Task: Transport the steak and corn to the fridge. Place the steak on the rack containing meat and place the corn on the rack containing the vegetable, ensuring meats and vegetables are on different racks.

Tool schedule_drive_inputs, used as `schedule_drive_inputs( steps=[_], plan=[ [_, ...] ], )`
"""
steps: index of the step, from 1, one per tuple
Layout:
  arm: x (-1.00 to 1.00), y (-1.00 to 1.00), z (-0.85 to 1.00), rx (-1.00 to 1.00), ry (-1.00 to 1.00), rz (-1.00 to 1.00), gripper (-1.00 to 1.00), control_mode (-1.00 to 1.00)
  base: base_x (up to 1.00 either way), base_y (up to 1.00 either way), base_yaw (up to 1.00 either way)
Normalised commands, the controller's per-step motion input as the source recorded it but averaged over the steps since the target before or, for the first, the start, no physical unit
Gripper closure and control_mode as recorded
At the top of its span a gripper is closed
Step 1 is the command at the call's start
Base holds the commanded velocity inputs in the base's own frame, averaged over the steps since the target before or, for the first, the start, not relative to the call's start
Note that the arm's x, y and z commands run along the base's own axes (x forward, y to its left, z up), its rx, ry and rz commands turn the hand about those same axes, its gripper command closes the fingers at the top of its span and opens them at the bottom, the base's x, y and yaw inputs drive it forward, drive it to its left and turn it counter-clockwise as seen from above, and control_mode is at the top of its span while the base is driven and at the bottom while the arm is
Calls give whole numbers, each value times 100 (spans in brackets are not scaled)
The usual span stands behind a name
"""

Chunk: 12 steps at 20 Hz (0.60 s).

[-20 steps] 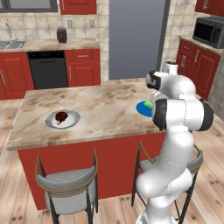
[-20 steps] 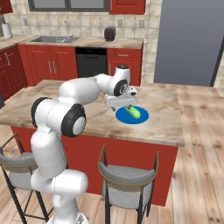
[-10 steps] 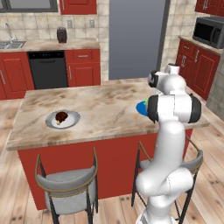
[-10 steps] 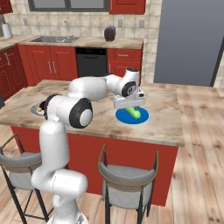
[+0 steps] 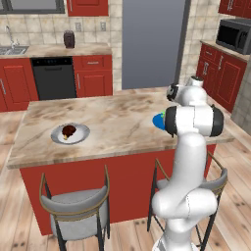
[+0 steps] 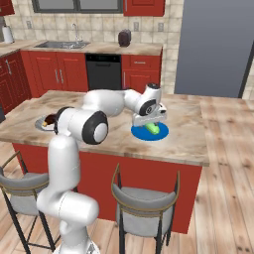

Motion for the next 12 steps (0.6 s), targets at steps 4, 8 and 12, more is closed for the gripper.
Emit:
schedule_drive_inputs(
  steps=[4,8,12],
  plan=[
    [41,0,-38,0,-1,0,-100,-100,0,0,0],
    [36,0,-21,0,0,0,-100,-100,0,0,0],
    [30,-3,-1,0,0,0,-100,-100,0,0,0]
  ],
)
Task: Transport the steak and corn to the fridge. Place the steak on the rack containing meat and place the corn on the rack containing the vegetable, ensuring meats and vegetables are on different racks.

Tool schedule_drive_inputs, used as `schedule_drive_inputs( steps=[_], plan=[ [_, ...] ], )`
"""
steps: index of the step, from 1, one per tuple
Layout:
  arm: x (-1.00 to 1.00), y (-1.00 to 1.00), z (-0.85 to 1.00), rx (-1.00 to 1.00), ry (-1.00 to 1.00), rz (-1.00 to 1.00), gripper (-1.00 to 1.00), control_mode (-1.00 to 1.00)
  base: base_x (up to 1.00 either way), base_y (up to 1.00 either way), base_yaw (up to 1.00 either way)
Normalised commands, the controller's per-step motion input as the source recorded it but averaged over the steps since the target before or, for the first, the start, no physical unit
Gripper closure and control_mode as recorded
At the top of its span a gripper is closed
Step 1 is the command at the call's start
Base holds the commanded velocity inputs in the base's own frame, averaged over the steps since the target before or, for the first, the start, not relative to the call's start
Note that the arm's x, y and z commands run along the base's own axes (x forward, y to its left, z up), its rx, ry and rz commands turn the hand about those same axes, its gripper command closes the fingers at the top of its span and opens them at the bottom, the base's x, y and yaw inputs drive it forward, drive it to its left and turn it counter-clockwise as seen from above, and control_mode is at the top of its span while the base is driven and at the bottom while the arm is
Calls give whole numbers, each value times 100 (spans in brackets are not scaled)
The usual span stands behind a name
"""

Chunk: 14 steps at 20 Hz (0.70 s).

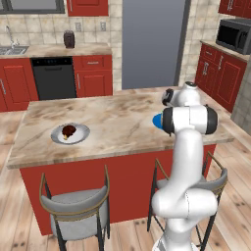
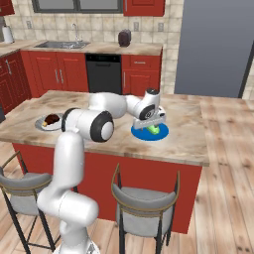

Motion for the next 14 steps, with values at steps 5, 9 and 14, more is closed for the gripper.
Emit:
schedule_drive_inputs(
  steps=[5,9,14],
  plan=[
    [35,-1,-7,0,0,0,-100,-100,0,0,0],
    [35,-9,-3,0,0,0,-100,-100,0,0,0],
    [26,-17,-1,0,0,0,-100,-100,0,0,0]
  ],
)
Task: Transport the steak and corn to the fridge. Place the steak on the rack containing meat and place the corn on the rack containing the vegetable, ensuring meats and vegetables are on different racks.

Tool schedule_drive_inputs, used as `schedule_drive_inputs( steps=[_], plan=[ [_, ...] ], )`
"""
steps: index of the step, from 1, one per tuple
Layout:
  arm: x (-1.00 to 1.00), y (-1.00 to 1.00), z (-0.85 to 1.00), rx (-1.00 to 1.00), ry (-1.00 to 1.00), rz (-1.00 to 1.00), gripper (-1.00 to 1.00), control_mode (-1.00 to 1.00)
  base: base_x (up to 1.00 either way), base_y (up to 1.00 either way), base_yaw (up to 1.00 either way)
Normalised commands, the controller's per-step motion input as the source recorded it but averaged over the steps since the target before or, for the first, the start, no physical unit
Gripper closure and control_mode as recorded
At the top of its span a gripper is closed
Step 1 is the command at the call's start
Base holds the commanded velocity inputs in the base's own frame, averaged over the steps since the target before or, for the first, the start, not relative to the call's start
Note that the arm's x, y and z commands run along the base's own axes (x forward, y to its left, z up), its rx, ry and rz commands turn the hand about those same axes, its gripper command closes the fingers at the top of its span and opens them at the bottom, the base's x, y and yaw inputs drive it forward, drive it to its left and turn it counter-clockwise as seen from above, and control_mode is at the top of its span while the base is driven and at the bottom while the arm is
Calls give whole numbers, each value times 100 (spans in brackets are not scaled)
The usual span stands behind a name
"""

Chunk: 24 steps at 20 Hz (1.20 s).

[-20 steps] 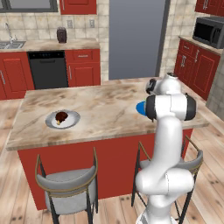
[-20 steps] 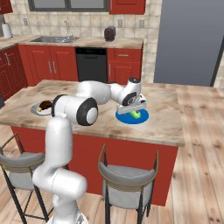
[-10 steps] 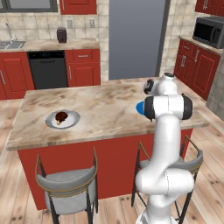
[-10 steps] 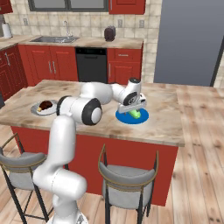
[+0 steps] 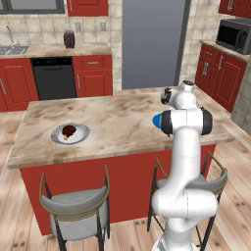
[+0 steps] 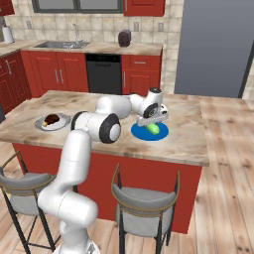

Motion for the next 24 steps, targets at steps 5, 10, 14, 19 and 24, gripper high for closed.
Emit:
schedule_drive_inputs(
  steps=[5,10,14,19,24],
  plan=[
    [15,-3,-27,0,3,0,-100,-100,0,0,0],
    [-5,-1,-63,0,12,0,-100,-100,0,0,0],
    [-39,3,-74,0,9,0,100,-100,0,0,0],
    [-82,32,-49,16,-7,0,100,-100,0,0,0],
    [-79,49,-19,16,-31,0,100,-100,0,0,0]
  ],
)
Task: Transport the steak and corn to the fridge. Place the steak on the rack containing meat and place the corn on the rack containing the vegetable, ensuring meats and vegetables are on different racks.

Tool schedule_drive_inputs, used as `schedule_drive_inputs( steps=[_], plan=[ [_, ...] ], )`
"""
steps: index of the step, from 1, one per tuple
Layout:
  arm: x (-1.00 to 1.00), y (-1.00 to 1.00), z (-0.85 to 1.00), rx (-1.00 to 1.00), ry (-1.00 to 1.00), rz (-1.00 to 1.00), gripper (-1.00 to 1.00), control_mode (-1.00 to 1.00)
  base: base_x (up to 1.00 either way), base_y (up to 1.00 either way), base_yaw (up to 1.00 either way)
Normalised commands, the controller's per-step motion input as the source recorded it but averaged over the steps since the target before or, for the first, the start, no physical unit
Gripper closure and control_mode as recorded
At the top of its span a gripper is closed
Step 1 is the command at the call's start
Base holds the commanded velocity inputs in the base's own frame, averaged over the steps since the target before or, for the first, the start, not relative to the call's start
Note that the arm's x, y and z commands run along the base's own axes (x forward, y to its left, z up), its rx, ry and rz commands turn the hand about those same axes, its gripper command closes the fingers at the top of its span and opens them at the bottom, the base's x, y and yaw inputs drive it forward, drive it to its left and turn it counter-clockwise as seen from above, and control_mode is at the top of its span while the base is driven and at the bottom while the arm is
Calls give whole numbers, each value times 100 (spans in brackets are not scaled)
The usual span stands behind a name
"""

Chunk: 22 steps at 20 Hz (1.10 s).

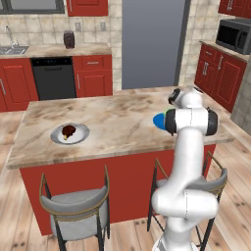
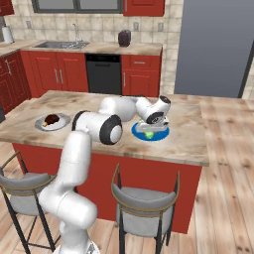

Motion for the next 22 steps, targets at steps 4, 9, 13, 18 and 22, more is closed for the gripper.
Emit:
schedule_drive_inputs(
  steps=[4,9,13,18,22],
  plan=[
    [-99,6,59,1,-27,-3,100,-100,0,0,0],
    [-100,3,75,0,-9,-7,100,-100,0,0,0],
    [-100,8,100,0,0,-4,100,-100,0,0,0],
    [-100,48,85,0,11,1,100,-100,0,0,0],
    [-100,51,39,12,5,-3,100,-100,0,0,0]
  ],
)
